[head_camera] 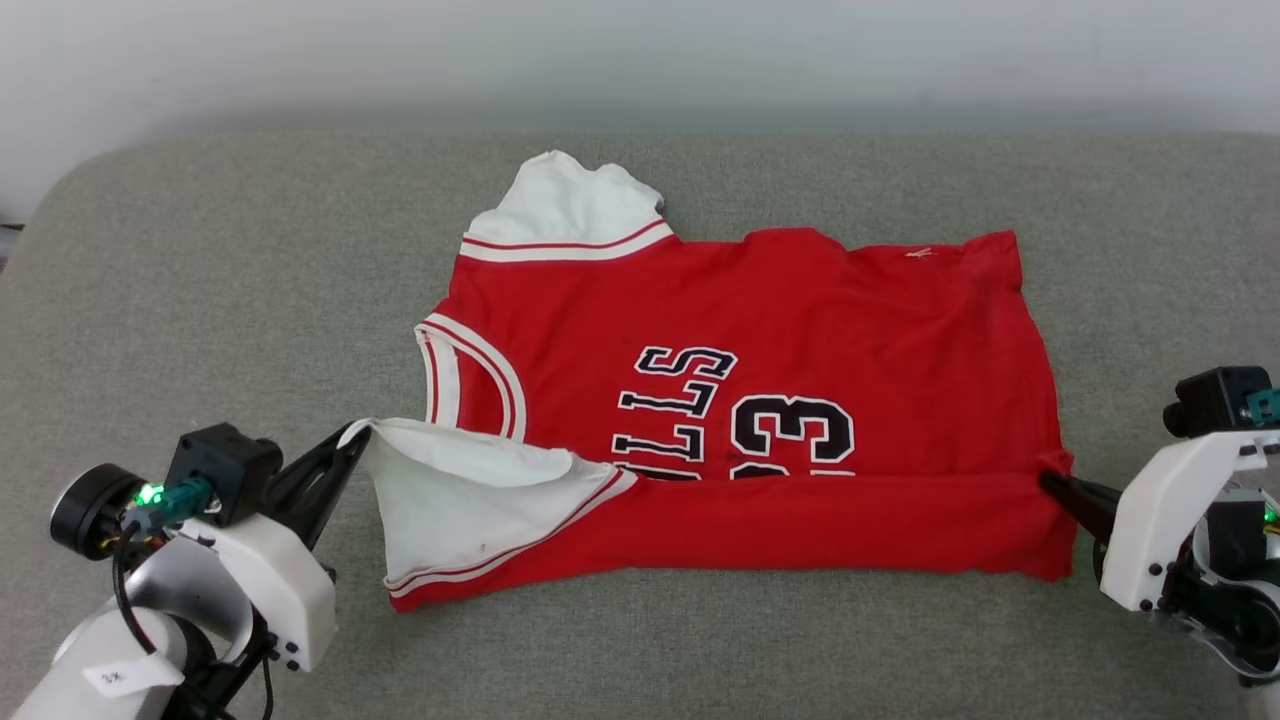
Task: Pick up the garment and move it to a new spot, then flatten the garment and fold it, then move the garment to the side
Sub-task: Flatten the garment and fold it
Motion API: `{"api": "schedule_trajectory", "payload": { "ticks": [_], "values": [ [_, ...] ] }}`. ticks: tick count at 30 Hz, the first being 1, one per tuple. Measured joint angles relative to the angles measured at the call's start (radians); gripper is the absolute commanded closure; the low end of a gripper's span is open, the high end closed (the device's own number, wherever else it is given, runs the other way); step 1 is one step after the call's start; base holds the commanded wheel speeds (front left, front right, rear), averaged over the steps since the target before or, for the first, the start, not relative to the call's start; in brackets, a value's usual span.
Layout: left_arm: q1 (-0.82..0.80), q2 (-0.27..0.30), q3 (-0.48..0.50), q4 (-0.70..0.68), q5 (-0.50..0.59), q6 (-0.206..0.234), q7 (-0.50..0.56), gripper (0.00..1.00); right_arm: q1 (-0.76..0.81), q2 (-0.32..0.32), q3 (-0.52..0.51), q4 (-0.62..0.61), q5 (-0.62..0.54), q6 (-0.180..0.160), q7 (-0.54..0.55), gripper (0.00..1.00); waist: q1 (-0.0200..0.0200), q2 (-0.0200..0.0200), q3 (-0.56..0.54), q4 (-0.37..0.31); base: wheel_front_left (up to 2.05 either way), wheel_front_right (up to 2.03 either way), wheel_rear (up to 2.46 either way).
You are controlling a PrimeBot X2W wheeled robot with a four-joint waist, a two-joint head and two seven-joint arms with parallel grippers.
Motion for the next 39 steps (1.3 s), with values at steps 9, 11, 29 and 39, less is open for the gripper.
{"api": "schedule_trajectory", "payload": {
  "ticks": [9,11,29,39],
  "values": [
    [-0.158,-0.004,-0.111,0.151,0.004,-0.009,-0.008,1.00,-0.092,0.003,0.036,0.088,-0.036,0.000,-0.018,1.00,0.0000,0.0000,0.082,-0.002,0.00,0.00,0.00],
    [-0.189,-0.005,-0.135,0.188,0.009,-0.009,-0.016,1.00,-0.108,0.004,0.044,0.110,-0.044,0.000,-0.027,1.00,0.0000,0.0000,0.094,-0.002,0.00,0.00,0.00],
    [-0.219,-0.127,-0.123,0.382,-0.050,0.072,-0.183,0.00,-0.092,-0.019,0.121,0.138,-0.094,0.000,-0.187,0.00,-0.0002,0.0000,-0.014,0.004,0.00,0.00,0.00],
    [0.035,-0.148,-0.040,0.159,-0.170,0.240,-0.136,0.00,0.062,-0.040,0.095,0.001,-0.192,0.000,-0.153,0.00,-0.0005,0.0001,-0.118,-0.006,0.00,0.00,0.00]
  ]
}}
